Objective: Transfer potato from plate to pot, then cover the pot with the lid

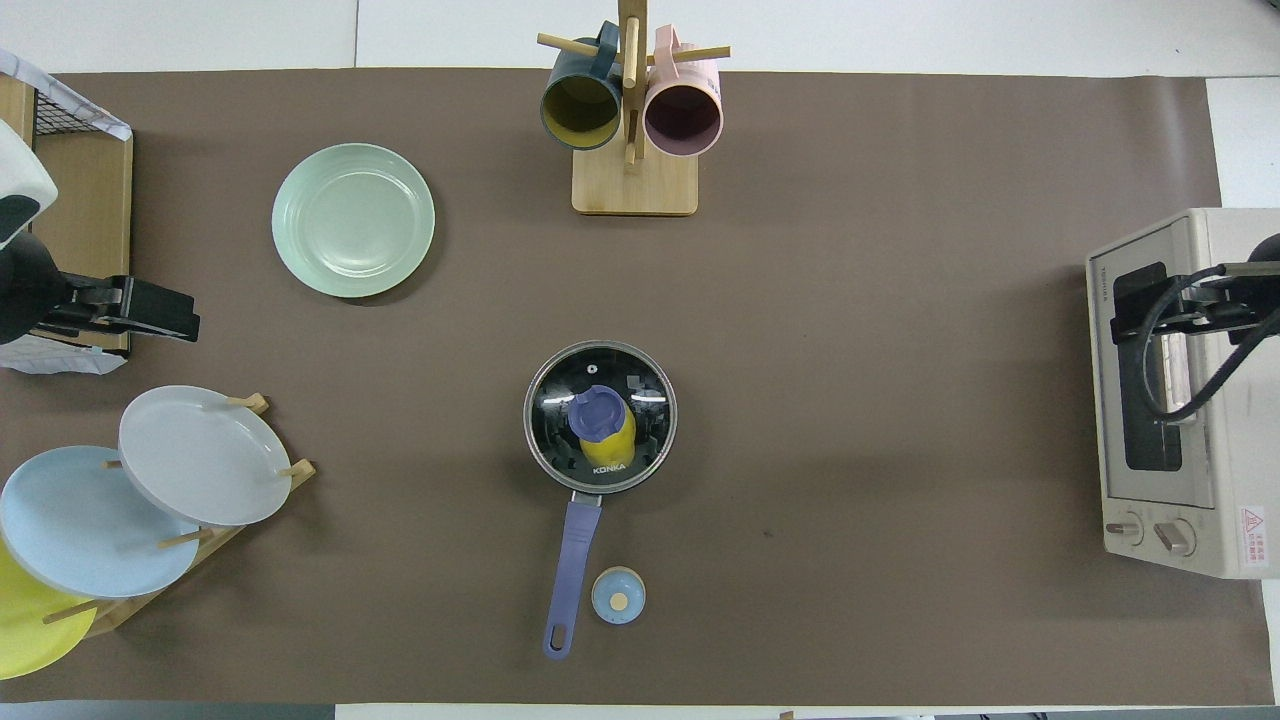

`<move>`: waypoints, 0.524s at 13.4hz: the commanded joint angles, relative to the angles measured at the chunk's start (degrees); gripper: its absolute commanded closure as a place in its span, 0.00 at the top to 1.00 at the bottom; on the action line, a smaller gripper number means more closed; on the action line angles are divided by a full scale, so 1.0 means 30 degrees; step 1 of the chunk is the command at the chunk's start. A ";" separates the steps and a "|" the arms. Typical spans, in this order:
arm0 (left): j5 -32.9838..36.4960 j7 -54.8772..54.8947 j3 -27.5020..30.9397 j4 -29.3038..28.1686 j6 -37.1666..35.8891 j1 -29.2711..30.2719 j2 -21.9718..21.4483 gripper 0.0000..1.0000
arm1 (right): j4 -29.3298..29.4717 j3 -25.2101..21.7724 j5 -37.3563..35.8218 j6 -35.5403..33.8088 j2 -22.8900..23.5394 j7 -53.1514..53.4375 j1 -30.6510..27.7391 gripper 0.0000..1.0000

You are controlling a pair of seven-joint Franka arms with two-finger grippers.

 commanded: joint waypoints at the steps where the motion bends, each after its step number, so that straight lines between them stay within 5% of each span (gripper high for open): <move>1: 0.0207 -0.0190 0.0136 -0.0447 0.0310 -0.0238 -0.0349 1.00 | 0.0164 0.0080 0.0505 0.0256 0.0080 -0.0382 -0.0359 1.00; 7: 0.0207 -0.0190 0.0136 -0.0447 0.0339 -0.0238 -0.0349 1.00 | 0.0135 0.0110 0.0535 0.0345 0.0080 -0.0498 -0.0329 1.00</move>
